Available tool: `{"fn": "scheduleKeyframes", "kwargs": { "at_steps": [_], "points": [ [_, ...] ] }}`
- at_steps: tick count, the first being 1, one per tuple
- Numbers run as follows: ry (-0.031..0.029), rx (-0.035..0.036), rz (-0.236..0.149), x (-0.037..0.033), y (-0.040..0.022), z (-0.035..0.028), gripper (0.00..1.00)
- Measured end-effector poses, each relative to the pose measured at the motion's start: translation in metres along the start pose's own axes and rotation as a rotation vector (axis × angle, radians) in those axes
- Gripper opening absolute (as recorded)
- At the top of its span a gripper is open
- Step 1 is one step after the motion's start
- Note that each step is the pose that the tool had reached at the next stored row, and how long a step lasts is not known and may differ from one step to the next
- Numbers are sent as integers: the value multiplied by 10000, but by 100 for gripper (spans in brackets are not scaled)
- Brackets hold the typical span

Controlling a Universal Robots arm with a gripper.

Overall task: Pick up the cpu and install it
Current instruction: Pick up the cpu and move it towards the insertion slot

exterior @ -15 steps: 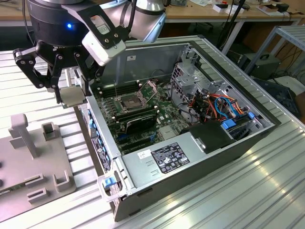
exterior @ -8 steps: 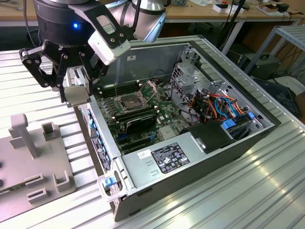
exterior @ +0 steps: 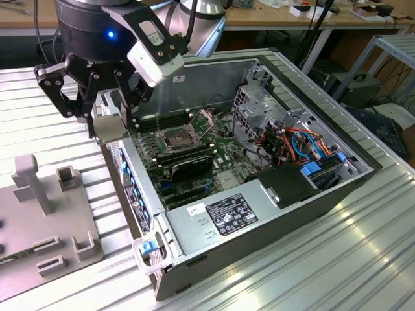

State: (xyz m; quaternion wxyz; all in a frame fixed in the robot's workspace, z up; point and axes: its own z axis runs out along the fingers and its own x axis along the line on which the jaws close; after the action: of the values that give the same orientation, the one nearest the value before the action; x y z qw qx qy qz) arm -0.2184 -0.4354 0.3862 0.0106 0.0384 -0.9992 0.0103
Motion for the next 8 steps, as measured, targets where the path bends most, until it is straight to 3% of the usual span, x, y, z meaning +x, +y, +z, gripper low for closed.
{"fn": "scheduleKeyframes", "kwargs": {
  "at_steps": [8],
  "points": [
    [0,0,0,-88,-7,-2,55]
  ]
}}
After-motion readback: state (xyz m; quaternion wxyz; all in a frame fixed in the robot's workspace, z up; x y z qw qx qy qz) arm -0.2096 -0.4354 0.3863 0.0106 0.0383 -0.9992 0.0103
